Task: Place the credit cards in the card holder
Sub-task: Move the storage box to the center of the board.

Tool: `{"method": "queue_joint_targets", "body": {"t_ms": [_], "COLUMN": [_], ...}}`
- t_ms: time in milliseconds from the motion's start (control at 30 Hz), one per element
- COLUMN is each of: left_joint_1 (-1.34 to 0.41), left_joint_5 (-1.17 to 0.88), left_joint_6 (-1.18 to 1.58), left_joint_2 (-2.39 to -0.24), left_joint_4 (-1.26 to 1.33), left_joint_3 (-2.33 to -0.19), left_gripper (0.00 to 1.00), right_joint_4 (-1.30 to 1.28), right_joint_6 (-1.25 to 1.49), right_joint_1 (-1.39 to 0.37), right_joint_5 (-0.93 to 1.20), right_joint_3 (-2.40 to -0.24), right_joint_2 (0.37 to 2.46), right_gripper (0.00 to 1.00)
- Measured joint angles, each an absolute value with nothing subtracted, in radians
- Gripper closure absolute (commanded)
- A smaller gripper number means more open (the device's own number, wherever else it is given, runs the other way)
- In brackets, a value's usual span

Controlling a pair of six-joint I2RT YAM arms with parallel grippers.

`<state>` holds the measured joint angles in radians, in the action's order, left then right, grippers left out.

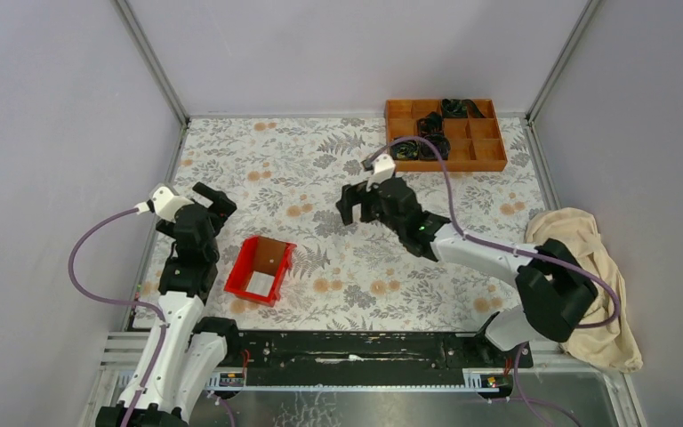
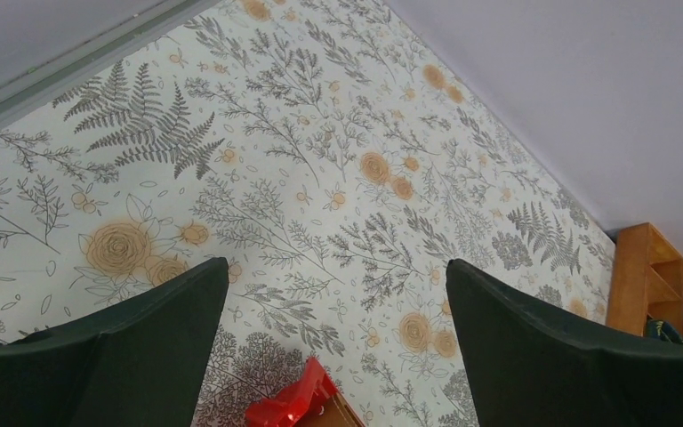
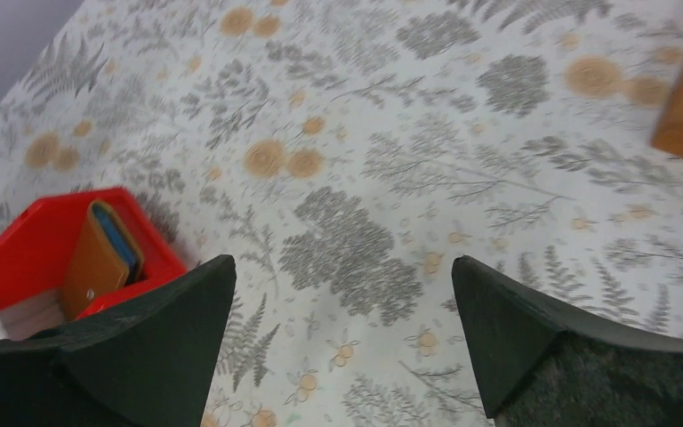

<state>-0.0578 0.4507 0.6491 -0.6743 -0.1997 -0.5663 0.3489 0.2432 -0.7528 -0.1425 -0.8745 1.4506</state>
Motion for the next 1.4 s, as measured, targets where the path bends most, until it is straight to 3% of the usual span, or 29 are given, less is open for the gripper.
{"method": "queue_joint_targets", "body": {"t_ms": [133,267,533,767,1267,1400], "left_joint_1": [-0.058,-0.058,-0.058,-0.058,-0.058,-0.058], "left_joint_5": [0.463,0.477,0.489,0.489,0.485,0.479], "left_joint_6": [0.66,0.665,0.694,0.733,0.762,0.768], "left_joint_2": [-0.694,-0.706,-0.707,-0.704,-0.672,-0.672], "left_joint_4": [-0.216,-0.223,-0.242,-0.251,-0.277,-0.278], "left_joint_3": [-0.566,-0.565,-0.56,-0.546,-0.522,-0.518], "left_gripper": [0.0,0.0,0.0,0.0,0.0,0.0], "right_joint_4": [0.345,0.314,0.113,-0.048,-0.207,-0.232], "right_joint_6": [0.239,0.261,0.425,0.541,0.661,0.696], "right_joint_1": [-0.86,-0.969,-1.08,-1.118,-1.176,-1.196], "right_joint_5": [-0.176,-0.23,-0.334,-0.355,-0.401,-0.402], "right_joint_3": [-0.925,-1.031,-1.274,-1.523,-1.499,-1.502], "right_joint_2": [1.561,1.705,1.866,1.971,2.025,2.025], "right_gripper": [0.07,0.19,0.3,0.33,0.35,0.39]}}
